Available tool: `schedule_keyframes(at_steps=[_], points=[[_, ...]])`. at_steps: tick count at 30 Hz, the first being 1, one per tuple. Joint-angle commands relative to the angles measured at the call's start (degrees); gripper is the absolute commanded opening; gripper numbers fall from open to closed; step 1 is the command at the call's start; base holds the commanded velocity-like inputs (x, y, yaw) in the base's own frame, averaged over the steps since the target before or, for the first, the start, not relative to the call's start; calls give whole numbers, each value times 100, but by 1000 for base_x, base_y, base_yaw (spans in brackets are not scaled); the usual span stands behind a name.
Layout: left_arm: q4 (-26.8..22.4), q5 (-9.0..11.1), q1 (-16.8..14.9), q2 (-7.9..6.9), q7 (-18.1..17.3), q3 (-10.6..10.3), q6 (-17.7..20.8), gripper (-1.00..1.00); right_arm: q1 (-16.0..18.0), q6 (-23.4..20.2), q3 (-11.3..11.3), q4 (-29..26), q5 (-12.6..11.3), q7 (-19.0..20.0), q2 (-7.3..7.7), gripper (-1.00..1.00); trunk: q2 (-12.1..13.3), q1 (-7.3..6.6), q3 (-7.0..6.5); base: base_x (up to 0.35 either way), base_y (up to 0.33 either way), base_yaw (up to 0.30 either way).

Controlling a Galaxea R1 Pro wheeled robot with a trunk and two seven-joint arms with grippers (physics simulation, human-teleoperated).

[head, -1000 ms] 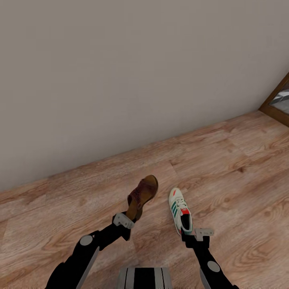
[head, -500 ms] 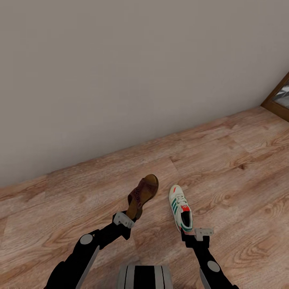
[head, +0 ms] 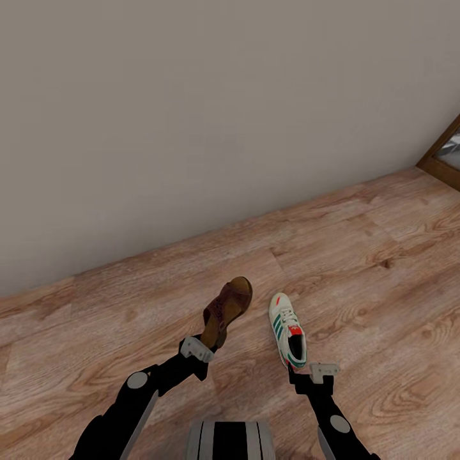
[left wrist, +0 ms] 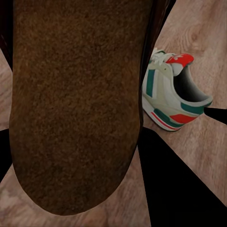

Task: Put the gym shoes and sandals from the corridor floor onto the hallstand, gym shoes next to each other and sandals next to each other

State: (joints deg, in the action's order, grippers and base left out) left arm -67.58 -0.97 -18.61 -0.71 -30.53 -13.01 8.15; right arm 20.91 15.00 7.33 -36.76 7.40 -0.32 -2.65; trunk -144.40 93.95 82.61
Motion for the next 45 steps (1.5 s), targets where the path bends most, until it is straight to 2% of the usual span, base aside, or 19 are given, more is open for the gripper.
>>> schedule_keyframes(at_steps=[1,12,37,45], points=[[-6,-20,-2,-4,-22,1,29,-100,3,17,31,2,60,-6,-7,100,-1,-1,6,6,0,0],[-1,-18,-4,11,-15,0,29,-100,2,20,32,-7,60,-5,-7,100,-1,-1,11,103,47,0],[20,-61,6,10,-23,-20,22,-100,3,19,32,-156,60,-6,-7,100,-1,-1,11,4,2,0],[17,-61,7,17,-23,-23,21,-100,1,16,32,-156,60,-7,-7,100,-12,20,230,0,0,0]])
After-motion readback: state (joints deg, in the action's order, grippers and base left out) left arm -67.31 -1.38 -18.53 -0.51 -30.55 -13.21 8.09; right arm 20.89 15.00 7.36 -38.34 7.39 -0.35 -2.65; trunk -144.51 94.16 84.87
